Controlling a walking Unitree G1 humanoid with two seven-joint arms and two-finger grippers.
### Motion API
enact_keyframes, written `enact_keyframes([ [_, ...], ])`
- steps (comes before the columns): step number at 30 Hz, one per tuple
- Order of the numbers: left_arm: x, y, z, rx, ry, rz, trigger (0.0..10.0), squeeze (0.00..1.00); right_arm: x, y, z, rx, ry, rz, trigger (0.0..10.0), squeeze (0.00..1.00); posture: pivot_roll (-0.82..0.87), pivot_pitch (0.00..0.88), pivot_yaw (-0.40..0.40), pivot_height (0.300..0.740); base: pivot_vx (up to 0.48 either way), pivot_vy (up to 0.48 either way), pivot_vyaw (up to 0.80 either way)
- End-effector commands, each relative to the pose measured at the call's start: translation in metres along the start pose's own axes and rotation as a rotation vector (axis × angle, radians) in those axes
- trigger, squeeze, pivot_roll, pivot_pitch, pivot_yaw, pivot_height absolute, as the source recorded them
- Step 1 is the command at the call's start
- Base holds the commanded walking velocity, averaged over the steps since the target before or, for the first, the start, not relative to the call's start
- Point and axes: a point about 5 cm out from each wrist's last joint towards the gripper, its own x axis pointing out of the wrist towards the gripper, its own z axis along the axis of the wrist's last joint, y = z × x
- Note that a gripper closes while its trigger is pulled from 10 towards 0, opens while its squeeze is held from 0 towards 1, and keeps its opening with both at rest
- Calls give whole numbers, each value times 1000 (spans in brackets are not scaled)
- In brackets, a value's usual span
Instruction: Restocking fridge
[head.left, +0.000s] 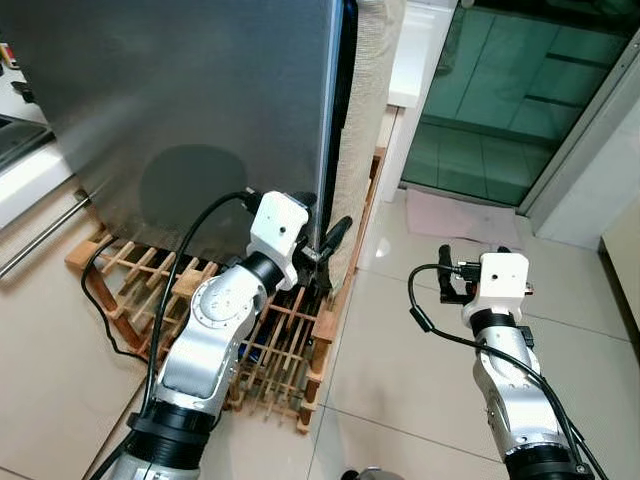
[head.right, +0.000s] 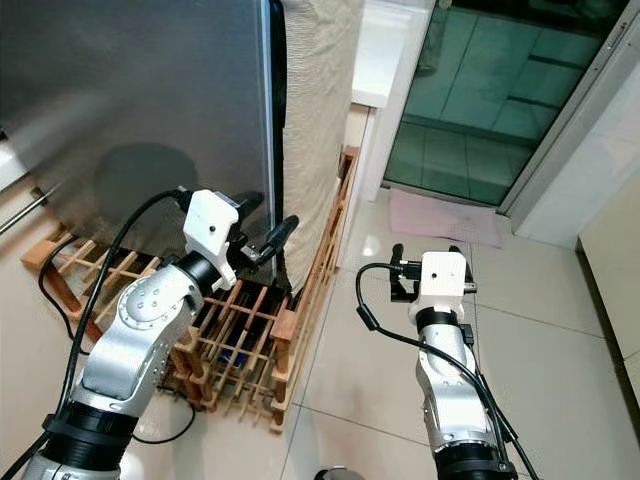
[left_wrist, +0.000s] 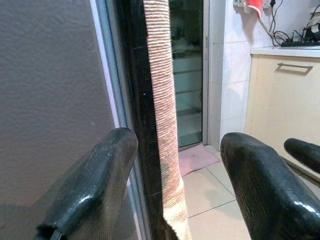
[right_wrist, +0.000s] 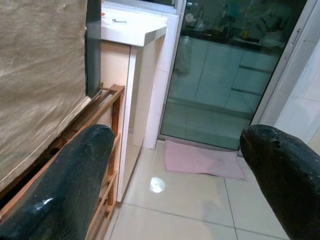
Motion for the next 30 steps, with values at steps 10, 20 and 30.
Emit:
enact_keyframes([
  [10,-13,4,-7,21,26,64,10000,0,3,0,1,-9,-7,-6,10000,0,-23,0,-47,740,0,0,0],
  [20,-13,12,-7,88,14,47,10000,0,6,1,1,-11,-10,-3,10000,0,-31,0,-40,740,0,-269,0],
  [30,-10,14,-9,95,23,49,10000,0,6,0,-2,-12,-6,-7,10000,0,-30,0,-34,740,49,-106,0],
])
